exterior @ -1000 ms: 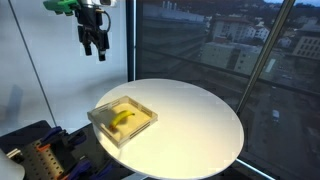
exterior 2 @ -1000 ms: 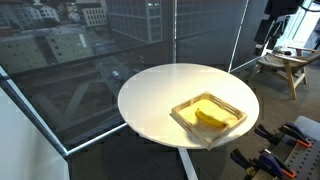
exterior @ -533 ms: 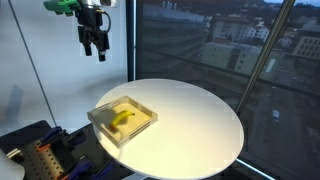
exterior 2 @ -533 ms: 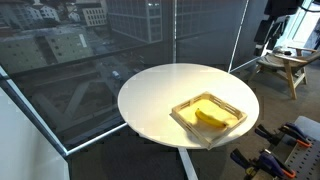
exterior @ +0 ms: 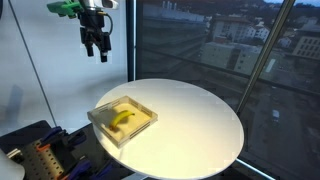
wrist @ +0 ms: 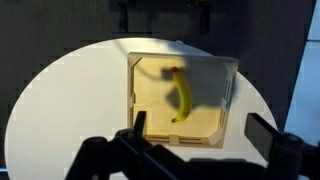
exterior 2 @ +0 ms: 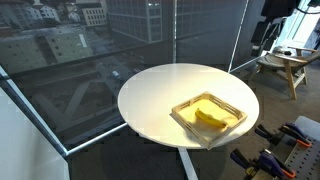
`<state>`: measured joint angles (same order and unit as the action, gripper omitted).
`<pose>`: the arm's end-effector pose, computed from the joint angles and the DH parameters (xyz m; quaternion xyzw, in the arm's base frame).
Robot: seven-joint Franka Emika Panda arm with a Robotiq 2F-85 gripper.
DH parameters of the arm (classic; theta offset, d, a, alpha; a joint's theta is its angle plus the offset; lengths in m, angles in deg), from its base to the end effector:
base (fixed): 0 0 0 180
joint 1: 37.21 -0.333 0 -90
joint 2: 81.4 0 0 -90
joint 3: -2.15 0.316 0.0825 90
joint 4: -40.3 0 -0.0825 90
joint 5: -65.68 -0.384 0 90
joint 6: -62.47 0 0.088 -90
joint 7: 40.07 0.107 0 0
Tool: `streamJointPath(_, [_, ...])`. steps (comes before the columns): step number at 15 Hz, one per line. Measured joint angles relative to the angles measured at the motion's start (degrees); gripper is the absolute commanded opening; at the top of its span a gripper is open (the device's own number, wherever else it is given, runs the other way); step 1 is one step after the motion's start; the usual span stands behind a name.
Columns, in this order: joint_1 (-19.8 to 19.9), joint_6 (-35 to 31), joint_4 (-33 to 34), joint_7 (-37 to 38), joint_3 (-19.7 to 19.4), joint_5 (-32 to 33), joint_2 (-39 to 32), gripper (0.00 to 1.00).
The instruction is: Put the banana on the table
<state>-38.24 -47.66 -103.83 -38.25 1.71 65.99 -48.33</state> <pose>0.3709 0.0033 0.4734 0.9999 -0.0091 -0.0081 0.0006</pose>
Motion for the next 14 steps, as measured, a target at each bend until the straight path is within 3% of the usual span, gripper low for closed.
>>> streamJointPath(14, [0.01, -9.20, 1.59, 0.96, -0.06, -3.05, -7.86, 1.00])
